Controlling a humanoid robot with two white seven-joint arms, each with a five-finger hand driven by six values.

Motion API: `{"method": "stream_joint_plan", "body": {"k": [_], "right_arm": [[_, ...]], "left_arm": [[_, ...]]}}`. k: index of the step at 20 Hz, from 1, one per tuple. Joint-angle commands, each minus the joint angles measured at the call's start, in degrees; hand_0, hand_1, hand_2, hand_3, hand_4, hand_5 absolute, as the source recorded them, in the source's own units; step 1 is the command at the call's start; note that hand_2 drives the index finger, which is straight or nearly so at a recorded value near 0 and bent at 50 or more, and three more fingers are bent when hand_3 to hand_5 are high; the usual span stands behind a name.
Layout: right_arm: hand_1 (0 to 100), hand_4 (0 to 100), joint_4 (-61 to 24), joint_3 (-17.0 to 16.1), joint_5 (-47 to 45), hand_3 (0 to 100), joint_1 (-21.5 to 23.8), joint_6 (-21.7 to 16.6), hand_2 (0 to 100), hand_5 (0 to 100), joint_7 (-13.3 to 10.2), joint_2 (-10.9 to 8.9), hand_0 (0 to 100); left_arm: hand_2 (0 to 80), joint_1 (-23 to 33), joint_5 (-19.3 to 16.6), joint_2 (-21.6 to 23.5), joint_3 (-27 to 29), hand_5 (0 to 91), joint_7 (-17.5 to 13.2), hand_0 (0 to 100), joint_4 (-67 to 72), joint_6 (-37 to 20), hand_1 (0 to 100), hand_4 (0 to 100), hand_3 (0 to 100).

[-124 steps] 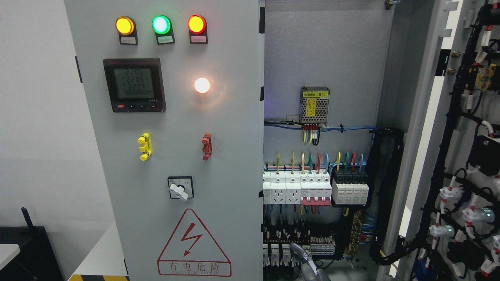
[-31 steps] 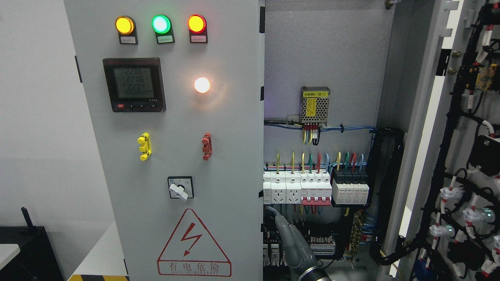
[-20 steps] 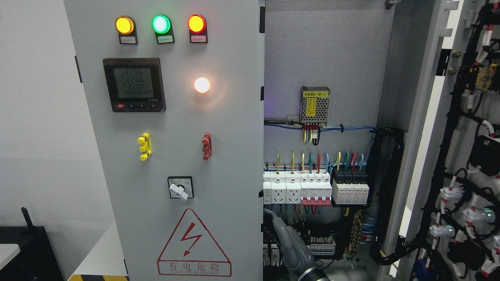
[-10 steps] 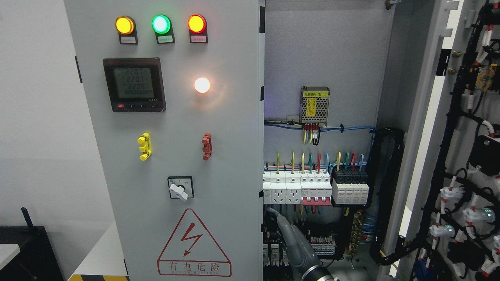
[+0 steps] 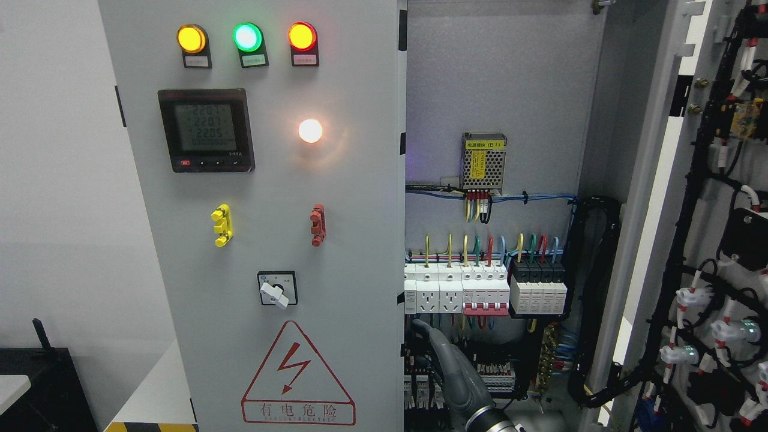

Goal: Open door with both hands

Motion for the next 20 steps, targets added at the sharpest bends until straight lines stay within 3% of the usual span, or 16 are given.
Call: {"method": "stream_joint_plan", "body": {"k": [1,12,15,20], "right_arm": [[0,0,0.7,0.1,-0.3,0,-0.3,0.0,0,0,0.9,1.34,23],[0,0,1.7,0.1,-0.3,0,-1.2,0.0,0,0,1.5,1.34,23],[0,0,1.6,0.1,-0.4,0,-1.2,0.0,0,0,3.2,1.34,23],[0,0,1.6,0.0,-0.4,0,-1.2,0.0,0,0,3.6,1.34,23]], "left_arm": [[0.0,0.0,0.0,0.0,0.0,0.0,0.0,0,0.0,0.0,0,3,0],[0.0,0.0,0.0,0.0,0.0,0.0,0.0,0,0.0,0.0,0,3,0],[0.0,0.0,0.0,0.0,0.0,0.0,0.0,0,0.0,0.0,0,3,0],[0.0,0.0,0.0,0.0,0.0,0.0,0.0,0,0.0,0.0,0,3,0]]}}
